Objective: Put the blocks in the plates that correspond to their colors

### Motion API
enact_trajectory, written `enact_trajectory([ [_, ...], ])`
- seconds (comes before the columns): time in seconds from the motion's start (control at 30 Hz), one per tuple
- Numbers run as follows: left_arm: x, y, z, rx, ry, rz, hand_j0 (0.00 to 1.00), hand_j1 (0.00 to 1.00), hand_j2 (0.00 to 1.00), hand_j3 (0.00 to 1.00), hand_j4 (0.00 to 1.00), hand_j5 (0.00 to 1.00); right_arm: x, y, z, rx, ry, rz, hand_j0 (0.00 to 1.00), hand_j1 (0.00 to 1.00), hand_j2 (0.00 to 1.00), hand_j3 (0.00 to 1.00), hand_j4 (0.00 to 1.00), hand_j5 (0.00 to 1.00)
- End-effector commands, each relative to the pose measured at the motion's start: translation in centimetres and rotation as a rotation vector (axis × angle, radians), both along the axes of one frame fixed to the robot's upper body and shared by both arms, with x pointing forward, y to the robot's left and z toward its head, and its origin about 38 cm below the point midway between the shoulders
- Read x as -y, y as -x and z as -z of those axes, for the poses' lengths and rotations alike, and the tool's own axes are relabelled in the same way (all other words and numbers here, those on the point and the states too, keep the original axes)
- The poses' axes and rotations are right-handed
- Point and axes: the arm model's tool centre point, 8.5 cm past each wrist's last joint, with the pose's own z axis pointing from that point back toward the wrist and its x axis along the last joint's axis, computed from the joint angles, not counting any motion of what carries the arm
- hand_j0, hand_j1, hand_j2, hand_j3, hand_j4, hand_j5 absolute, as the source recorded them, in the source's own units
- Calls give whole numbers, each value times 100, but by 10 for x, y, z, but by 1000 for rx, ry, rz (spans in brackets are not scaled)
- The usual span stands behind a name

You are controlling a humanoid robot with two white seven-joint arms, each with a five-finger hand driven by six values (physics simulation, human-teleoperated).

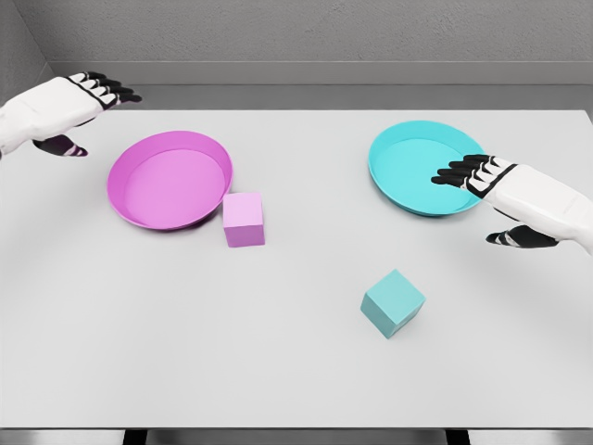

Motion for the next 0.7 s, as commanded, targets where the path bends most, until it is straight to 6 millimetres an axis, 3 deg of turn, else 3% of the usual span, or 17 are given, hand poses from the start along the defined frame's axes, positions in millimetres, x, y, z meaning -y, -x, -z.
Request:
enact_trajectory([
  [0.0, -4, 2, -3, 3, -8, -3, 100, 100, 100, 100, 100, 100, 0, 0, -1, 0, -2, -2, 100, 100, 100, 100, 100, 100],
  [0.17, -2, 6, 0, -1, -11, 10, 100, 100, 100, 100, 100, 100, -6, 8, 5, -13, -11, -73, 100, 100, 100, 100, 100, 100],
  [0.23, 27, 18, 4, 4, -28, 102, 100, 100, 100, 100, 100, 100, -12, 15, 22, -107, 61, -122, 100, 100, 100, 100, 100, 100],
  [0.27, 33, 19, 6, -1, -31, 117, 100, 100, 100, 100, 100, 100, -14, 18, 29, -140, 84, -135, 100, 100, 100, 100, 100, 100],
  [0.33, 48, 21, 10, -2, -28, 155, 100, 100, 100, 100, 100, 100, -18, 23, 40, -191, 122, -170, 100, 100, 100, 100, 100, 100],
  [0.43, 88, 31, 15, 1, -26, 264, 100, 100, 100, 100, 100, 100, -23, 28, 49, -232, 149, -212, 100, 100, 100, 100, 100, 100],
  [0.57, 121, 39, 13, 18, -23, 353, 100, 100, 100, 100, 100, 100, -38, 27, 56, -246, 135, -239, 100, 100, 100, 100, 100, 100],
  [0.67, 128, 40, 16, -7, -76, 373, 100, 100, 100, 100, 100, 100, -49, 19, 62, -280, 141, -204, 100, 100, 100, 100, 100, 100],
])
